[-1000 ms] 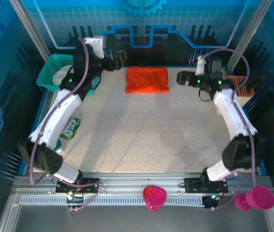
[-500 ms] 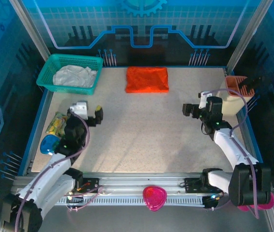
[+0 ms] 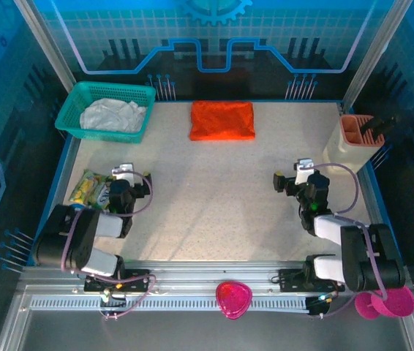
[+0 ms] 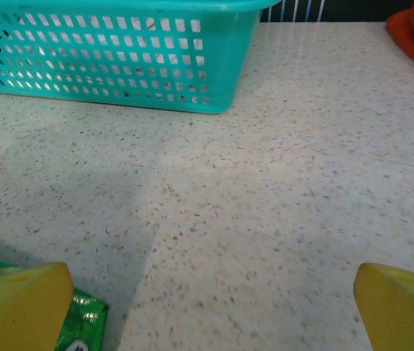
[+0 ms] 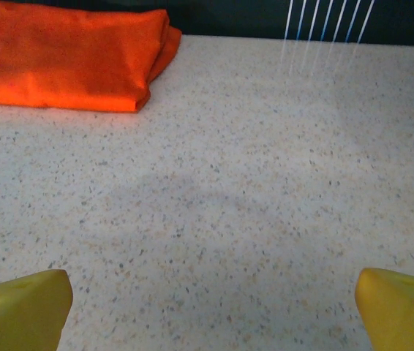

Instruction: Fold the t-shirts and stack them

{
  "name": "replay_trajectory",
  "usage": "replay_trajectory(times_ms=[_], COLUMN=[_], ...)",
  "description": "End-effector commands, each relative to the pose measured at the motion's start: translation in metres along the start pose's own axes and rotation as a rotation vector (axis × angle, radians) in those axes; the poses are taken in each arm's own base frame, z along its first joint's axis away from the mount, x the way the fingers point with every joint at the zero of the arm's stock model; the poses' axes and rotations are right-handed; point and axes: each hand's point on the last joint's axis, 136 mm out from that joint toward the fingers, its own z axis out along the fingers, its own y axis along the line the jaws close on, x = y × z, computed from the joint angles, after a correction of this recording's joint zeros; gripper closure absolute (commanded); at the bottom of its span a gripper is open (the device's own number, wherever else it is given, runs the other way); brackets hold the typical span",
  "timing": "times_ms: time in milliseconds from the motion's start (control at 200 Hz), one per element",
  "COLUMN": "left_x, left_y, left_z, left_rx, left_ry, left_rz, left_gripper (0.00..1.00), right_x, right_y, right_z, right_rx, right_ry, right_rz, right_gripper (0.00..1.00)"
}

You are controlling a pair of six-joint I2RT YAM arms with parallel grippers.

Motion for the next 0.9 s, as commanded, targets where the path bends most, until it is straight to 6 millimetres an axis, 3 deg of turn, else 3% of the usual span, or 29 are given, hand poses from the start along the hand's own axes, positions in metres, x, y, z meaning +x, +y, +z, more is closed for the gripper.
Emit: replay_trajectory(times_ms=[0, 145, 300, 891], left_x=[-0.037, -0.030, -0.032, -0.032], left_y=[-0.014, -0.023, -0.021, -0.022], left_z=[0.011, 0.026, 0.027, 0.027], left_rx=[0.082, 0.139, 0.148, 0.149], left_ry=[-0.107, 0.006, -0.007, -0.003], left_rz=[-0.059, -0.046, -0.054, -0.052], left_gripper=[0.01, 0.01, 0.01, 0.01], right_x=[-0.035, -0.020, -0.013, -0.015], right_y=[0.005, 0.007, 0.008, 0.005], right_z=[0.003, 0.016, 0.044, 0.043], right_rx=[-0.010, -0.013, -0.045, 0.001], right_ry=[-0.192, -0.191, 0.002, -0.017], right_rz=[-0.056, -0.061, -0.051, -0.057], right_gripper=[0.00, 0.00, 0.00, 0.00])
